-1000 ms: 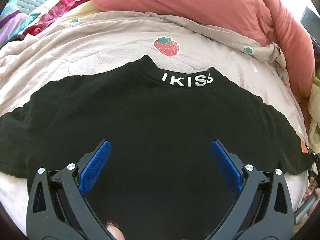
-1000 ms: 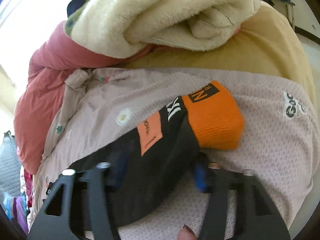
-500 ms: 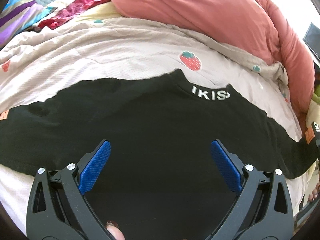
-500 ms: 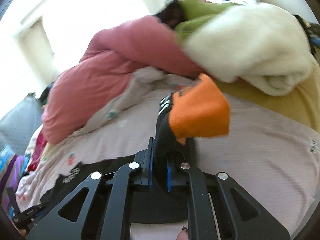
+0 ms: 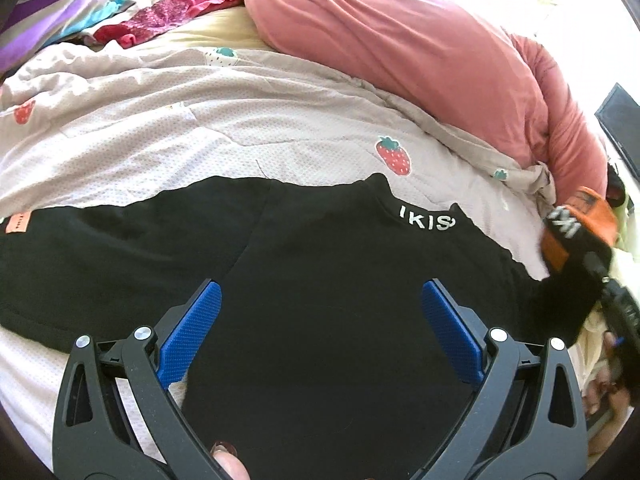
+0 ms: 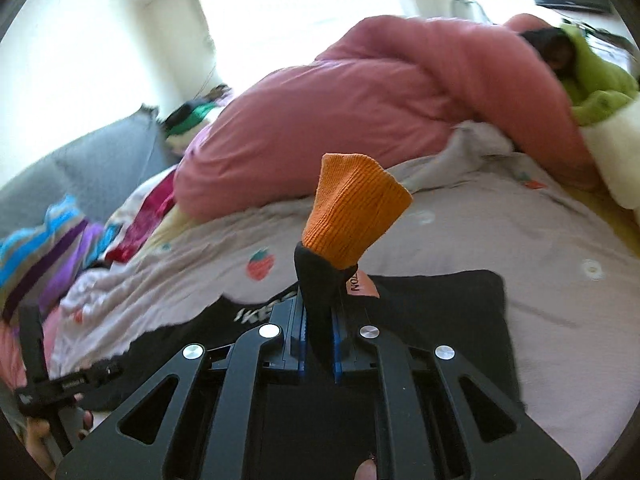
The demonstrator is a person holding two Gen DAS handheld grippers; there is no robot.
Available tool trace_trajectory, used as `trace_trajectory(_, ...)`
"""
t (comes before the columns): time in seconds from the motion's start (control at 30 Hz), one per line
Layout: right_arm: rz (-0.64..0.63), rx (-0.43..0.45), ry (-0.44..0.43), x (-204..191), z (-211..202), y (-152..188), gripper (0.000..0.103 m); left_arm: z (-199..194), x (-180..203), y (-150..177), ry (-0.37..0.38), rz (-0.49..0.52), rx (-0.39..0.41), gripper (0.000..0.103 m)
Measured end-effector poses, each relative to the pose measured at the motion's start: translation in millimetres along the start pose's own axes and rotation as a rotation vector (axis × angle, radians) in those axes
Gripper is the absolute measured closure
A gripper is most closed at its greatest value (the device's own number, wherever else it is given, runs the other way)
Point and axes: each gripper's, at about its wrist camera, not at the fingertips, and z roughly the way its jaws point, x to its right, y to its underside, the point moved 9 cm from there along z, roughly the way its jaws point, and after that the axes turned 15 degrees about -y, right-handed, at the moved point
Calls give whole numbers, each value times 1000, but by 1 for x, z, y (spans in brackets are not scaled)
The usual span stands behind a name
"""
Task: Fold small clothes
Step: 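Lift the sock with the right gripper and carry it over the sweatshirt, then lower the sock onto the sweatshirt and open the right gripper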
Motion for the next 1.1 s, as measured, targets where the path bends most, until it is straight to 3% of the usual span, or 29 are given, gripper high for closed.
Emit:
trace_trajectory(0.23, -151, -115, 19, -43, 40, 33, 95, 3, -6, 4, 88, -26, -57, 9)
trace_trajectory(0.57, -421, -312, -7, -95, 93, 103, 90, 20, -28, 8, 142, -126, -132, 9)
trace_trajectory(0.67, -454, -351, -54, -107, 98, 121, 79, 27, -33, 10, 164, -162, -157, 9)
trace_trajectory(0.73, -457, -361, -95, -114, 96, 127, 60, 28, -33, 11, 186, -174, -166, 9)
trace_trajectory(0.83, -456, -364, -181, -130, 83, 134, 44, 31, -27, 14, 236, -184, -183, 9)
trace_trajectory(1.0, -364, -334, -219, -122, 50, 129, 36, 30, -11, 21, 282, -147, -187, 10)
trace_trajectory(1.1, -282, -291, -180, -96, 29, 117, 35, 29, 6, 29, 323, -122, -204, 23)
